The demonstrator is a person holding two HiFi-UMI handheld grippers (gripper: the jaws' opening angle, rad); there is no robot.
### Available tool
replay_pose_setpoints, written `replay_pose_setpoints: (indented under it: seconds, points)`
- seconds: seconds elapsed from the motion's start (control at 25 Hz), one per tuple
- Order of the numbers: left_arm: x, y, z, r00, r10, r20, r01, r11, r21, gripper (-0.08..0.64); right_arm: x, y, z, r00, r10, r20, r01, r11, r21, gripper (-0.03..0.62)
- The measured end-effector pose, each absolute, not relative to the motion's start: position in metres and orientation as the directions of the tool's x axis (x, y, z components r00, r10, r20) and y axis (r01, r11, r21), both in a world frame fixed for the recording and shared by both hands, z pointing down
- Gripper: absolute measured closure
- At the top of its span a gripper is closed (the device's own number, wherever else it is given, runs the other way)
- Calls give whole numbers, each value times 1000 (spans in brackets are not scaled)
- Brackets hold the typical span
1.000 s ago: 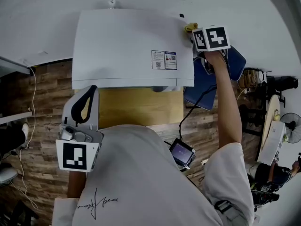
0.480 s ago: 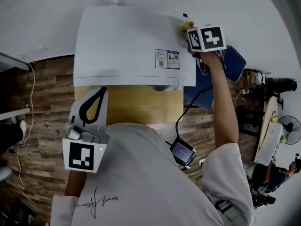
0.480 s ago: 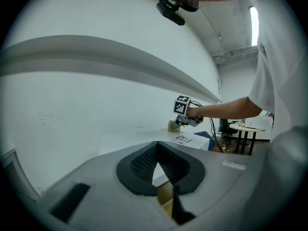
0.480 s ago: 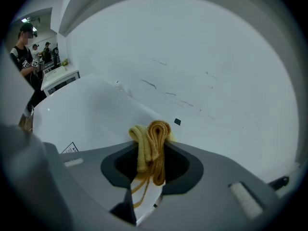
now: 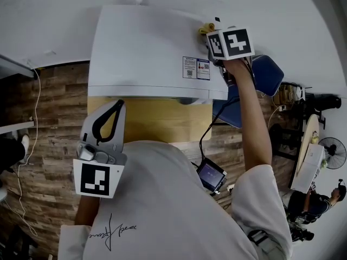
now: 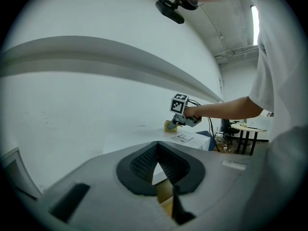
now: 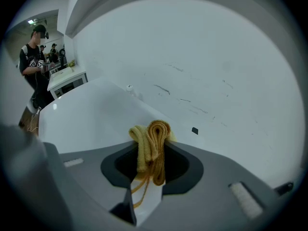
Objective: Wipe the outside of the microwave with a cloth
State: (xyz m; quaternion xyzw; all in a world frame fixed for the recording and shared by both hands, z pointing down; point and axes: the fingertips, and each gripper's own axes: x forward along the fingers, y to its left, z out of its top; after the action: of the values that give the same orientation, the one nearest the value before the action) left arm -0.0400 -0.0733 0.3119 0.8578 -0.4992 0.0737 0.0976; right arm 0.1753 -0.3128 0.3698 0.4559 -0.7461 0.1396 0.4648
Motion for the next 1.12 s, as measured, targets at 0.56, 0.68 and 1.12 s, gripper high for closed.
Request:
replay_pose_setpoints:
  seconds: [0.56, 0.68, 1.12]
  points:
    - [-50, -71, 309, 461, -860, 217, -887, -451, 98, 568, 136, -309, 370, -206, -529, 823, -781, 596, 187, 476]
    - [-55, -71, 309, 445, -869, 218, -895, -433, 102, 568, 120, -307, 369, -227, -525, 820, -768, 615, 180, 474]
    - [-69, -72, 309, 415, -885, 212, -910, -400, 111, 568, 79, -304, 370, -277, -510, 814, -739, 655, 159, 474]
